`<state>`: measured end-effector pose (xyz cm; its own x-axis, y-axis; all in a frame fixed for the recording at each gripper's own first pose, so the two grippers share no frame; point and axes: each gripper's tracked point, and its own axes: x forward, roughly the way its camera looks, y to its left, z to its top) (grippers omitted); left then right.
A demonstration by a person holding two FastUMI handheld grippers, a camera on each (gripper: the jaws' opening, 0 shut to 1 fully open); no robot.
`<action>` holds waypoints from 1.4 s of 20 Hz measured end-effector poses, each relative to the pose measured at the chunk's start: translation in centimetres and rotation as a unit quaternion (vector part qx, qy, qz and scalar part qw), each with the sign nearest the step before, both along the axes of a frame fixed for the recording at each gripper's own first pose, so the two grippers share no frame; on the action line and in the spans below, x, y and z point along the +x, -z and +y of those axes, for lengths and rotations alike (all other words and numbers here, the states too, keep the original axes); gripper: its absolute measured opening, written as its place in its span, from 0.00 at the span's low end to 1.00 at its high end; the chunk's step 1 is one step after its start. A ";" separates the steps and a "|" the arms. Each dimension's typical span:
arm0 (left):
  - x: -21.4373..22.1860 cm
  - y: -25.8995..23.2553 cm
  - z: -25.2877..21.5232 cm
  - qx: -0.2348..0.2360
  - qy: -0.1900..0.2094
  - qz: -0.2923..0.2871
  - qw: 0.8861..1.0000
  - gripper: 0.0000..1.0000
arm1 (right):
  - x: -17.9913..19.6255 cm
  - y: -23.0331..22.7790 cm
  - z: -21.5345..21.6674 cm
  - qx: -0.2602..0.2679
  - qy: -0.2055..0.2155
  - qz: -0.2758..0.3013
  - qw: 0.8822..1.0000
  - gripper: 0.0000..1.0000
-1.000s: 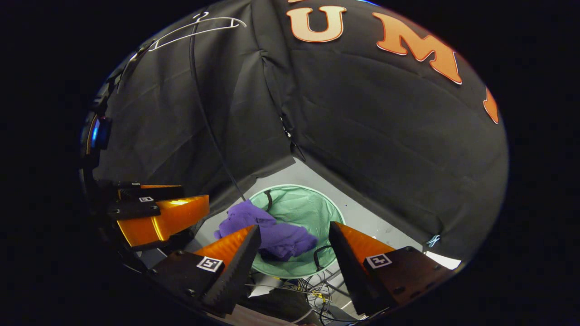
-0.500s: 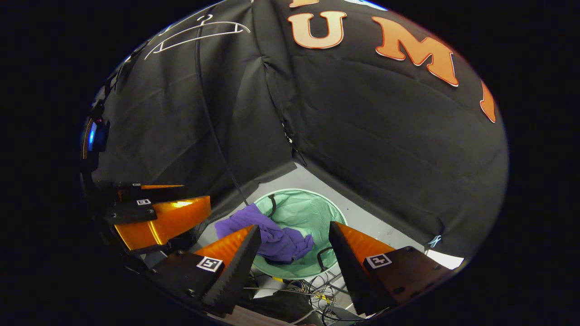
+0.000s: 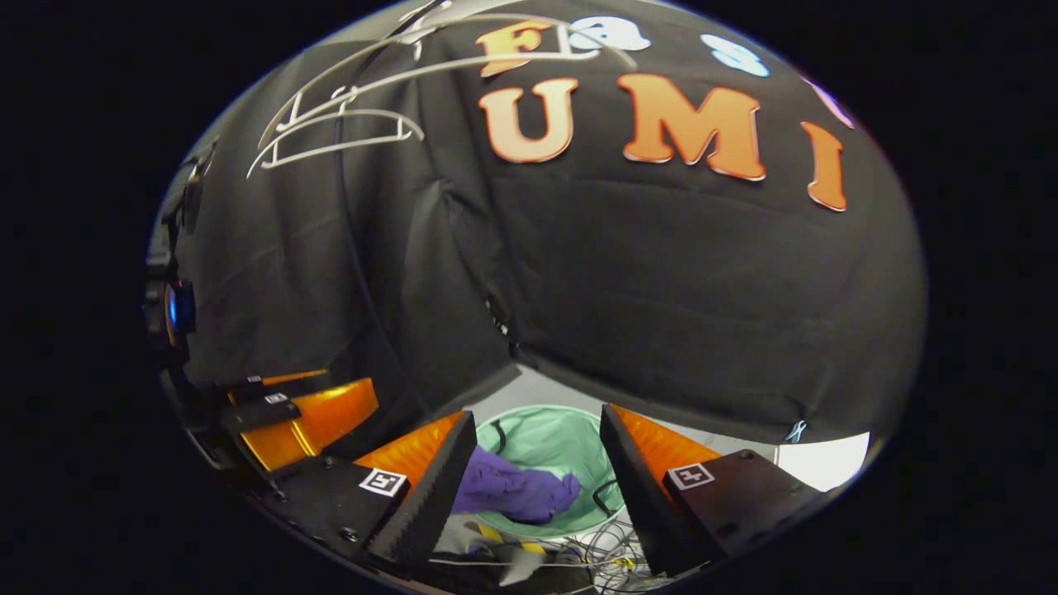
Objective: Grasp the clothes on the hanger with both hands and then place them into the laundry hamper below.
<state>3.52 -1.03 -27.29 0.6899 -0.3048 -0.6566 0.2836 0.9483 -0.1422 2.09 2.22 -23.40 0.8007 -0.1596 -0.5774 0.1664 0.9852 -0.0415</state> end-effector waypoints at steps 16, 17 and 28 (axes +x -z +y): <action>-3.3 -19.3 -1.8 -0.032 -0.062 -0.213 0.975 0.95 | -7.9 -17.5 -4.4 -0.047 -0.004 -0.192 0.980 0.91; -4.1 -20.6 -1.5 -0.026 -0.069 -0.226 0.971 0.98 | -8.9 -18.4 -5.0 -0.047 -0.002 -0.205 0.978 0.91; -13.3 -27.1 -2.9 -0.027 -0.106 -0.294 0.950 0.87 | -16.6 -22.1 -8.4 -0.034 -0.008 -0.244 0.969 0.91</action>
